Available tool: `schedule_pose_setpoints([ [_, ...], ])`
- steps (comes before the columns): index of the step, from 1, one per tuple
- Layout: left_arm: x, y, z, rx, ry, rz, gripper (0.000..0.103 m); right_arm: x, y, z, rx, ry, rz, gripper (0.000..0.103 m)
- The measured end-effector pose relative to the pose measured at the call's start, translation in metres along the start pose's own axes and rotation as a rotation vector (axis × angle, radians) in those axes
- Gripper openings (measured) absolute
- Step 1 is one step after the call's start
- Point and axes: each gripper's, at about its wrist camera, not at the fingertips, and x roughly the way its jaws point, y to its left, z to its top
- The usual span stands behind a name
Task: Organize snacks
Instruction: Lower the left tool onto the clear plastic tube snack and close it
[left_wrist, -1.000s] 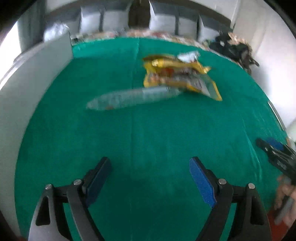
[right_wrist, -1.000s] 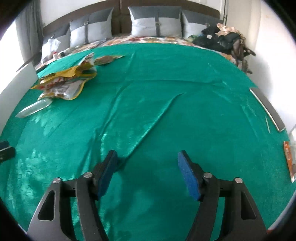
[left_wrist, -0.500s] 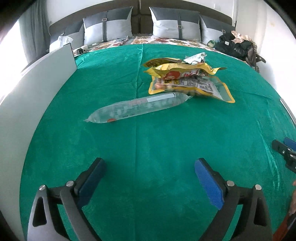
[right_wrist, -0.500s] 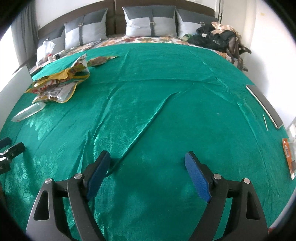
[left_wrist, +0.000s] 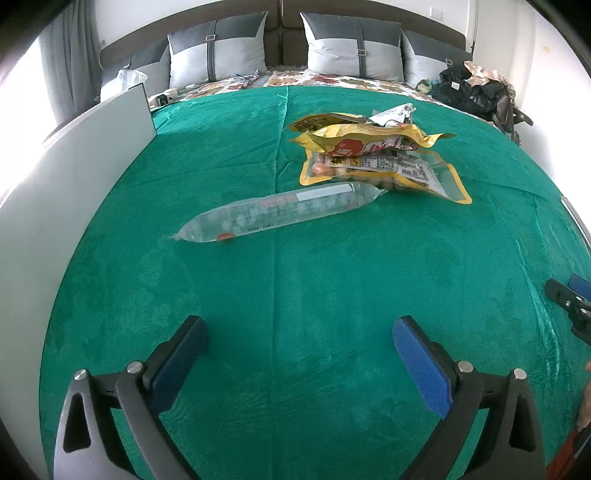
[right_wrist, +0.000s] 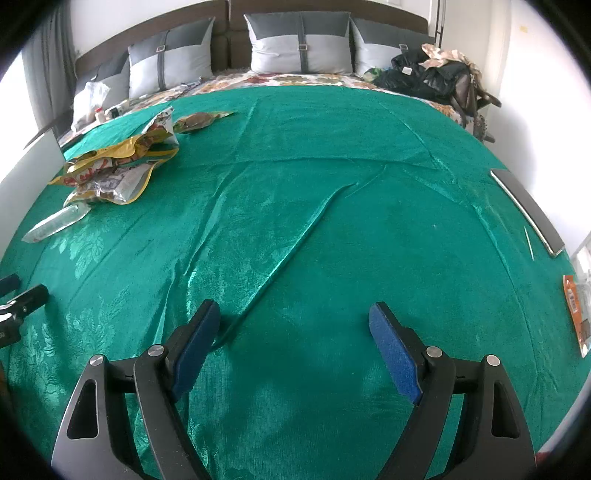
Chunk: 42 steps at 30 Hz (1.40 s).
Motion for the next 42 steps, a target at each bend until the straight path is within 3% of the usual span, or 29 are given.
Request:
schedule_pose_setpoints([
  [15, 0.001, 0.003, -0.002, -0.001, 0.004, -0.013, 0.103, 0.0, 0.0, 0.0, 0.002, -0.001, -0.001, 0.085],
  [18, 0.002, 0.005, 0.001, 0.047, 0.028, -0.047, 0.103, 0.0, 0.0, 0.0, 0.002, 0.0, 0.0, 0.085],
  [24, 0.002, 0.031, 0.045, 0.127, 0.101, -0.189, 0.102, 0.0, 0.0, 0.0, 0.002, -0.001, -0.001, 0.085],
  [28, 0.012, 0.038, 0.082, 0.179, 0.128, -0.21, 0.102, 0.001, 0.0, 0.0, 0.002, -0.001, 0.0, 0.085],
  [31, 0.035, 0.031, 0.09, 0.257, 0.189, -0.23, 0.102, 0.001, 0.0, 0.0, 0.002, -0.001, 0.0, 0.085],
  [34, 0.051, 0.023, 0.09, 0.33, 0.219, -0.207, 0.092, 0.001, 0.0, 0.0, 0.002, -0.001, 0.0, 0.085],
  [36, 0.049, 0.023, 0.091, 0.329, 0.194, -0.21, 0.083, 0.001, 0.0, 0.0, 0.002, -0.001, 0.0, 0.085],
  [38, 0.044, 0.029, 0.093, 0.289, 0.184, -0.226, 0.053, 0.001, 0.0, 0.0, 0.002, -0.001, 0.0, 0.085],
  [39, 0.041, 0.032, 0.092, 0.267, 0.187, -0.246, 0.049, 0.001, 0.0, 0.0, 0.002, -0.001, 0.0, 0.085],
  [41, 0.033, 0.036, 0.085, 0.23, 0.201, -0.281, 0.029, 0.001, 0.001, 0.0, 0.002, -0.001, -0.001, 0.086],
  [42, 0.03, 0.036, 0.08, 0.217, 0.204, -0.28, 0.026, 0.001, 0.0, 0.0, 0.002, -0.001, 0.0, 0.086],
])
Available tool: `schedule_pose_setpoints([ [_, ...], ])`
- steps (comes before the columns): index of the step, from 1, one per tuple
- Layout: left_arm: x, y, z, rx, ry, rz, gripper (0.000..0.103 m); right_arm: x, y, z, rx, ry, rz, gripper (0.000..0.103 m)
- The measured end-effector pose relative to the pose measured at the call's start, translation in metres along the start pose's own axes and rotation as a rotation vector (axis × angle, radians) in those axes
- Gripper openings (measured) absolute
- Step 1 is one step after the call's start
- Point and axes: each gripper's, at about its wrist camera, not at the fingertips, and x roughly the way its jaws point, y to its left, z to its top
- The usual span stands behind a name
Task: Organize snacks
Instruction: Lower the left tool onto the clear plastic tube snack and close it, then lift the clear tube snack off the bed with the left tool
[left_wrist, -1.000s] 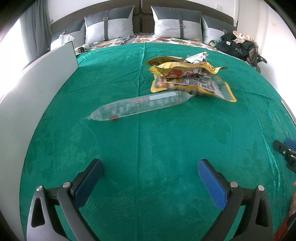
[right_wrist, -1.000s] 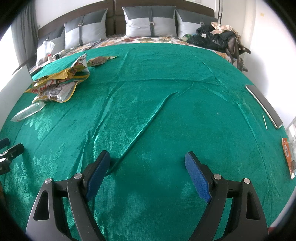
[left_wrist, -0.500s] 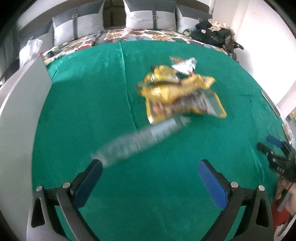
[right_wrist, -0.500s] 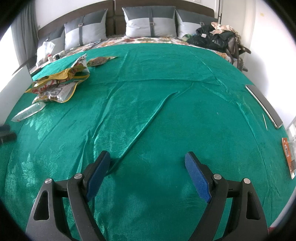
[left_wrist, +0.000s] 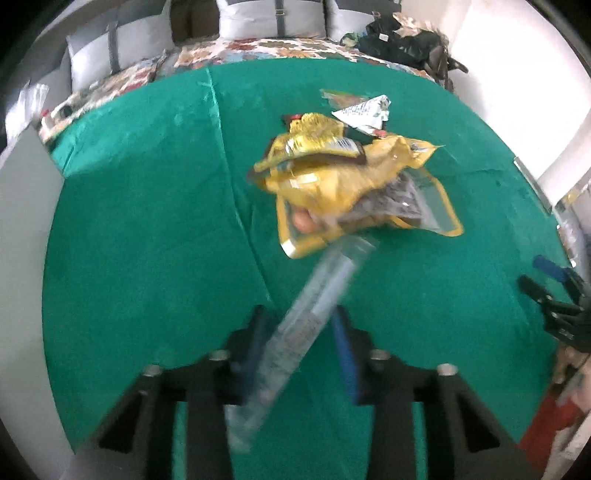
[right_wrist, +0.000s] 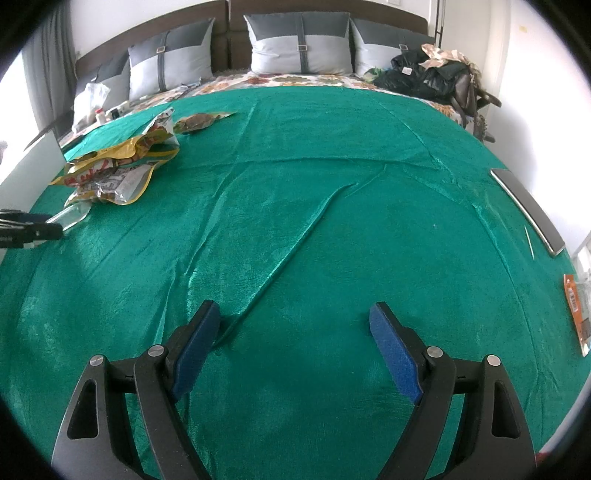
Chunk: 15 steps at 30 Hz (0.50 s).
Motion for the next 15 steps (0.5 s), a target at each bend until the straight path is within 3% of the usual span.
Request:
schedule_pose_setpoints([
  [2, -0.008, -0.003, -0.018, -0.059, -0.001, -0.001, 0.019, 0.0, 0.0, 0.0, 0.0, 0.0, 0.0, 0.086],
  [6, -0.027, -0.011, -0.064, -0.214, -0.024, -0.019, 0.019, 0.0, 0.0, 0.0, 0.0, 0.0, 0.0, 0.086],
  [10, -0.039, -0.022, -0.091, -0.252, -0.083, 0.082, 0.02, 0.0, 0.0, 0.0, 0.0, -0.001, 0.0, 0.086],
  [12, -0.039, -0.02, -0.094, -0.261, -0.113, 0.125, 0.024, 0.001, 0.0, 0.0, 0.0, -0.001, 0.0, 0.086],
  [15, -0.035, -0.01, -0.09, -0.267, -0.147, 0.166, 0.053, 0.001, 0.0, 0.0, 0.0, 0.0, 0.0, 0.086],
])
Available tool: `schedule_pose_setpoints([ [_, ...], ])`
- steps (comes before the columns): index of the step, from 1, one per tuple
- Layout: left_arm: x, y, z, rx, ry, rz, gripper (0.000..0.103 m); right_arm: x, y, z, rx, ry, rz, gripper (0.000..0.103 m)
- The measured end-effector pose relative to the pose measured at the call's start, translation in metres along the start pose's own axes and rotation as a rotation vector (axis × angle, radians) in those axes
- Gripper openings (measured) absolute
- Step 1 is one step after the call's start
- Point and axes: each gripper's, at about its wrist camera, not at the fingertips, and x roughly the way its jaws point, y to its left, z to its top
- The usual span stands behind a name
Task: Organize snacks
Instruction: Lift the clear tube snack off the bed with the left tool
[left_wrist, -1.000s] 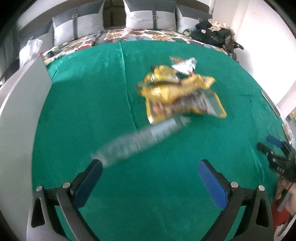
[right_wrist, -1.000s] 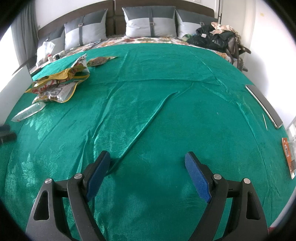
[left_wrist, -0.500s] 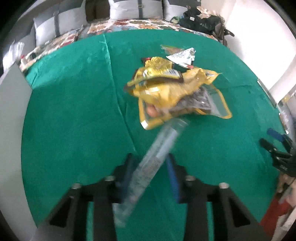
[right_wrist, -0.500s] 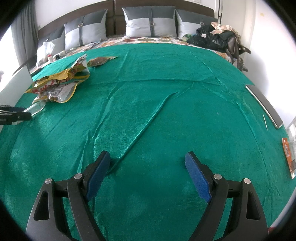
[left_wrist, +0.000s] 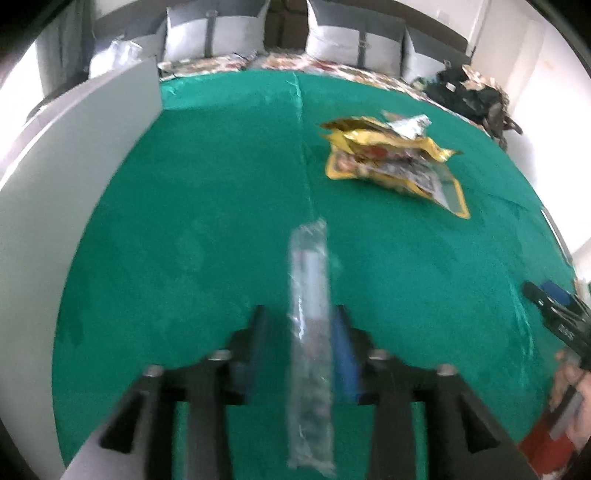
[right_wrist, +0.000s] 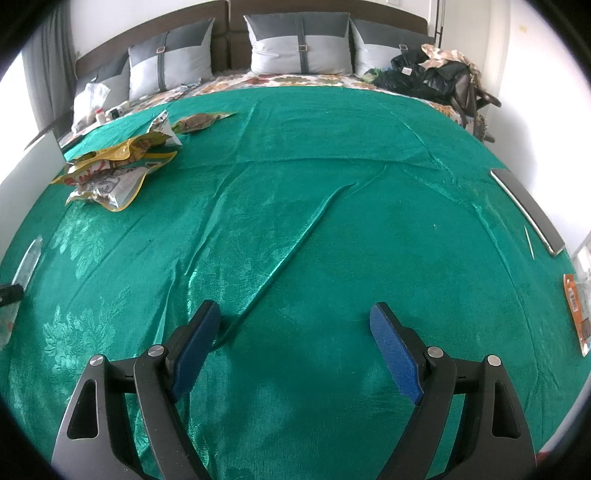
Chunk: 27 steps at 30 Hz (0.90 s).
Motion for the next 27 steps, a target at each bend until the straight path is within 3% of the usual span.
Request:
schedule_pose_setpoints([
  [1, 0.004, 0.0, 0.002, -0.002, -0.006, 0.024, 0.069, 0.0, 0.0, 0.0, 0.0, 0.0, 0.0, 0.086],
  [2, 0.008, 0.003, 0.004, 0.001, -0.011, 0.063, 0.079, 0.0, 0.0, 0.0, 0.0, 0.0, 0.0, 0.086],
  [3, 0.014, 0.005, 0.011, 0.014, -0.016, 0.087, 0.08, 0.0, 0.0, 0.0, 0.0, 0.0, 0.0, 0.086],
  [5, 0.019, 0.006, 0.011, 0.059, -0.042, 0.135, 0.094, 0.0, 0.0, 0.0, 0.0, 0.0, 0.0, 0.086],
  [8, 0.025, 0.019, 0.014, 0.032, -0.04, 0.132, 0.101, 0.0, 0.0, 0.0, 0.0, 0.0, 0.0, 0.086],
  [23, 0.028, 0.032, 0.013, 0.015, -0.068, 0.134, 0.103, 0.003, 0.0, 0.006, -0.01, 0.025, 0.013, 0.089],
  [25, 0.028, 0.031, 0.014, 0.016, -0.068, 0.135, 0.103, 0.008, 0.007, 0.02, -0.019, 0.093, 0.042, 0.089],
  [27, 0.028, 0.031, 0.014, 0.016, -0.068, 0.136, 0.103, 0.006, 0.017, 0.042, 0.021, 0.097, 0.128, 0.086],
])
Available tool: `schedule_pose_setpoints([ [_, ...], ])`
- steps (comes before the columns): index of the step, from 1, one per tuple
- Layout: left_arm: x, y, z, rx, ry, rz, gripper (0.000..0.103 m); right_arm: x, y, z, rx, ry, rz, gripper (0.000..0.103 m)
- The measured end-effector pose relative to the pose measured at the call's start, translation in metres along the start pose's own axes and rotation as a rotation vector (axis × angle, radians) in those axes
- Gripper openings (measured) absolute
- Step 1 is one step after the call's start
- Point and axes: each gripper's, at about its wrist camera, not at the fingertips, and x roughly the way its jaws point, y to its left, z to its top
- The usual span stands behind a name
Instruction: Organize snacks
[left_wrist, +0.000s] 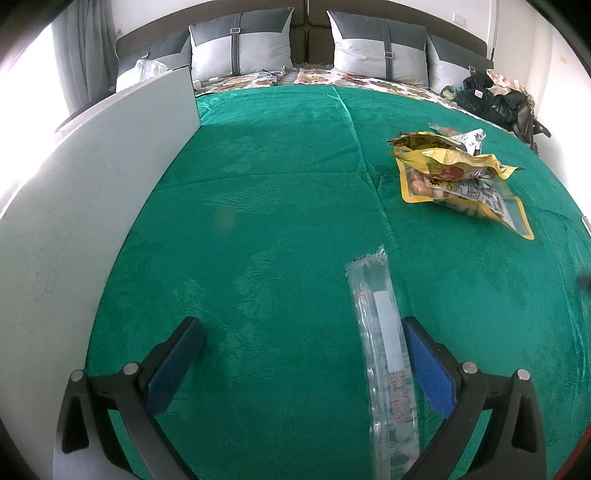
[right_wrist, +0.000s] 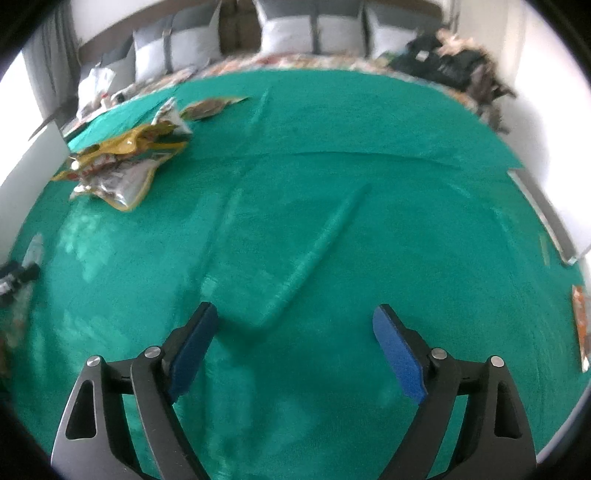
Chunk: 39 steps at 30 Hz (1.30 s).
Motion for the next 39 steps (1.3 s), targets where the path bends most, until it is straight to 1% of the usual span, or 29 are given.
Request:
schedule_pose_setpoints([
  [2, 0.0, 0.0, 0.0, 0.0, 0.0, 0.0, 0.103, -0.009, 0.021, 0.029, 0.052, -0.042, 0.111, 0.086],
  [4, 0.0, 0.0, 0.0, 0.0, 0.0, 0.0, 0.103, -0.009, 0.044, 0.056, 0.101, -0.04, 0.237, 0.086],
  [6, 0.0, 0.0, 0.0, 0.0, 0.0, 0.0, 0.103, -0.002, 0.064, 0.08, 0.143, -0.027, 0.316, 0.086],
  [7, 0.0, 0.0, 0.0, 0.0, 0.0, 0.0, 0.103, 0.005, 0.073, 0.091, 0.166, -0.007, 0.341, 0.086],
  [8, 0.0, 0.0, 0.0, 0.0, 0.0, 0.0, 0.103, 0.015, 0.081, 0.1, 0.186, 0.022, 0.348, 0.085],
  [9, 0.0, 0.0, 0.0, 0.0, 0.0, 0.0, 0.103, 0.028, 0.086, 0.109, 0.213, 0.055, 0.336, 0.085],
  [11, 0.0, 0.0, 0.0, 0.0, 0.0, 0.0, 0.103, 0.05, 0.088, 0.119, 0.286, 0.084, 0.298, 0.08],
  [13, 0.0, 0.0, 0.0, -0.001, 0.0, 0.0, 0.103, 0.07, 0.083, 0.119, 0.374, 0.128, 0.297, 0.063],
  [14, 0.0, 0.0, 0.0, -0.001, 0.0, 0.0, 0.103, 0.08, 0.078, 0.119, 0.422, 0.155, 0.307, 0.06],
  [15, 0.0, 0.0, 0.0, -0.001, 0.0, 0.0, 0.103, 0.087, 0.075, 0.119, 0.469, 0.163, 0.313, 0.057],
  [16, 0.0, 0.0, 0.0, -0.001, 0.0, 0.0, 0.103, 0.088, 0.073, 0.12, 0.484, 0.143, 0.307, 0.054],
  [17, 0.0, 0.0, 0.0, -0.001, 0.0, 0.0, 0.103, 0.087, 0.074, 0.122, 0.476, 0.127, 0.297, 0.051],
  [18, 0.0, 0.0, 0.0, -0.001, 0.0, 0.0, 0.103, 0.087, 0.078, 0.125, 0.444, 0.118, 0.287, 0.04],
  [19, 0.0, 0.0, 0.0, -0.001, 0.0, 0.0, 0.103, 0.086, 0.081, 0.128, 0.404, 0.111, 0.281, 0.036],
  [20, 0.0, 0.0, 0.0, -0.001, 0.0, 0.0, 0.103, 0.083, 0.085, 0.13, 0.374, 0.107, 0.281, 0.036],
  [22, 0.0, 0.0, 0.0, -0.001, 0.0, 0.0, 0.103, 0.075, 0.086, 0.131, 0.345, 0.093, 0.308, 0.031],
  [26, 0.0, 0.0, 0.0, -0.001, 0.0, 0.0, 0.103, 0.056, 0.073, 0.118, 0.284, 0.109, 0.407, 0.029],
  [28, 0.0, 0.0, 0.0, -0.001, 0.0, 0.0, 0.103, 0.05, 0.064, 0.108, 0.235, 0.135, 0.431, 0.028],
  [30, 0.0, 0.0, 0.0, -0.001, 0.0, 0.0, 0.103, 0.043, 0.049, 0.093, 0.175, 0.175, 0.429, 0.028],
  [32, 0.0, 0.0, 0.0, -0.001, 0.0, 0.0, 0.103, 0.036, 0.03, 0.082, 0.156, 0.205, 0.444, 0.028],
  [34, 0.0, 0.0, 0.0, -0.001, 0.0, 0.0, 0.103, 0.029, 0.008, 0.072, 0.135, 0.23, 0.424, 0.028],
  [36, 0.0, 0.0, 0.0, -0.001, 0.0, 0.0, 0.103, 0.022, -0.01, 0.066, 0.103, 0.232, 0.362, 0.031],
  [37, 0.0, 0.0, 0.0, -0.001, 0.0, 0.0, 0.103, 0.018, -0.019, 0.065, 0.1, 0.221, 0.32, 0.036],
  [38, 0.0, 0.0, 0.0, -0.001, 0.0, 0.001, 0.103, 0.013, -0.031, 0.063, 0.114, 0.198, 0.266, 0.038],
  [39, 0.0, 0.0, 0.0, -0.001, 0.001, 0.001, 0.103, 0.012, -0.04, 0.065, 0.134, 0.176, 0.245, 0.046],
])
